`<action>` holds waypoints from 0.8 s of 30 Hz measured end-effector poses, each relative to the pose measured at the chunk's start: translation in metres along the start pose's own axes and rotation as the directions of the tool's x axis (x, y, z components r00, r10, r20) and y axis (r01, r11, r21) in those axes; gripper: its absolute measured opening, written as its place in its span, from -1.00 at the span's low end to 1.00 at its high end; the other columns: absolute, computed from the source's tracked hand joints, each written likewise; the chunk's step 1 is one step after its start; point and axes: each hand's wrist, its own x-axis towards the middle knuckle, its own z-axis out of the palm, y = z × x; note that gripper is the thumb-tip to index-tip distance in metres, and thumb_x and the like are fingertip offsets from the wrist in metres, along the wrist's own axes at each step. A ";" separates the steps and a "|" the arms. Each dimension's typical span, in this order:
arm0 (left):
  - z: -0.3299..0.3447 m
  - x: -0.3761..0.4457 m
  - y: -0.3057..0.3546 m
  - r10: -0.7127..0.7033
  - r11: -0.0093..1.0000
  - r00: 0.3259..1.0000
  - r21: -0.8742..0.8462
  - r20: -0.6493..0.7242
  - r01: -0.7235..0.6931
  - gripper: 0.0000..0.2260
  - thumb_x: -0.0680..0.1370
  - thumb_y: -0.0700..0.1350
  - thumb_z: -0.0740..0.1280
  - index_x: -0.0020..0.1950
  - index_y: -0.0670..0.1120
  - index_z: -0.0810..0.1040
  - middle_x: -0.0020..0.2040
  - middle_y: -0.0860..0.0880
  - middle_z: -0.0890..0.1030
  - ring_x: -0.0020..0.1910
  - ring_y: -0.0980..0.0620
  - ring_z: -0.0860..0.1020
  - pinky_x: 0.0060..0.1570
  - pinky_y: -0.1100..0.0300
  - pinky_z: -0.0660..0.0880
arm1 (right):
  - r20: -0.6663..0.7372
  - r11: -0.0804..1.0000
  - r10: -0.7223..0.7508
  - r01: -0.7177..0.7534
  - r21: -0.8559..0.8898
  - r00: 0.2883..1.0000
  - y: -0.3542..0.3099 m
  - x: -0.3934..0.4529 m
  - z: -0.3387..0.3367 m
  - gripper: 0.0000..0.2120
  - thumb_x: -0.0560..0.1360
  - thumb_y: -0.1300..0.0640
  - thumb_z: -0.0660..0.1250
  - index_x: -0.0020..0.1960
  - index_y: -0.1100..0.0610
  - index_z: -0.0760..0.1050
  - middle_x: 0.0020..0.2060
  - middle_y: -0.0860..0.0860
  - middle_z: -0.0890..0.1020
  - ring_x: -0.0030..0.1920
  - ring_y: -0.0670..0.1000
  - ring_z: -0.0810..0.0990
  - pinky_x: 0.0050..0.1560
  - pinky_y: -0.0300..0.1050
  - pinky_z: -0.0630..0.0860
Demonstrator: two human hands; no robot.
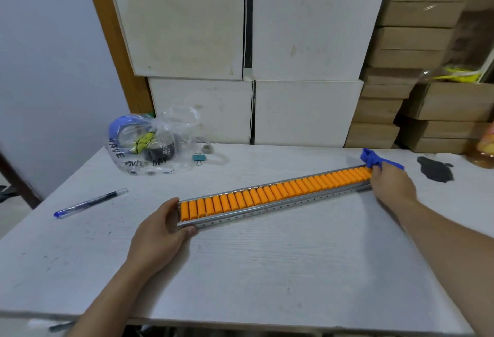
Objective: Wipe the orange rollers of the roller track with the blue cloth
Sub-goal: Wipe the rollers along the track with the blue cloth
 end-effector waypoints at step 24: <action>-0.003 -0.001 0.004 -0.034 0.997 0.998 -0.066 0.045 0.037 -0.87 0.31 -0.08 0.36 -0.18 0.10 0.52 -0.23 0.12 0.63 -0.17 0.04 0.57 -0.20 0.13 0.47 | 0.180 0.528 -0.823 0.609 0.592 0.539 -0.219 -0.253 0.045 -0.61 0.57 0.15 0.17 0.38 0.18 0.39 0.39 0.08 0.43 0.42 0.03 0.32 0.42 -0.15 0.15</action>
